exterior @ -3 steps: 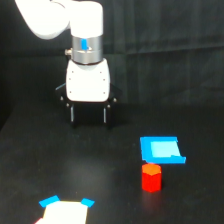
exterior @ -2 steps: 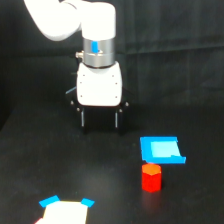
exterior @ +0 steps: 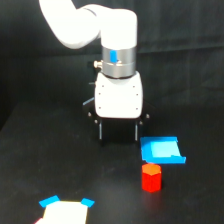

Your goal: Pick up the red object from the table

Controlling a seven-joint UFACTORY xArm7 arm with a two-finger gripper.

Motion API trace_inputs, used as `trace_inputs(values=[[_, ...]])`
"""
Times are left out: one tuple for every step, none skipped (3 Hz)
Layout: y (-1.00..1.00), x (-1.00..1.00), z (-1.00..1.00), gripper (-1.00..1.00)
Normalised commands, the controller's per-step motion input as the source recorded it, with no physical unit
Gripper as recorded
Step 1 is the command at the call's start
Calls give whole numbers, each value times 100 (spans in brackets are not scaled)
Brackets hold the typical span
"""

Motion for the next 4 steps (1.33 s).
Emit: trace_inputs(values=[[-95,26,-40,100],[-100,40,-36,100],[-100,2,-21,70],[-100,60,-42,100]])
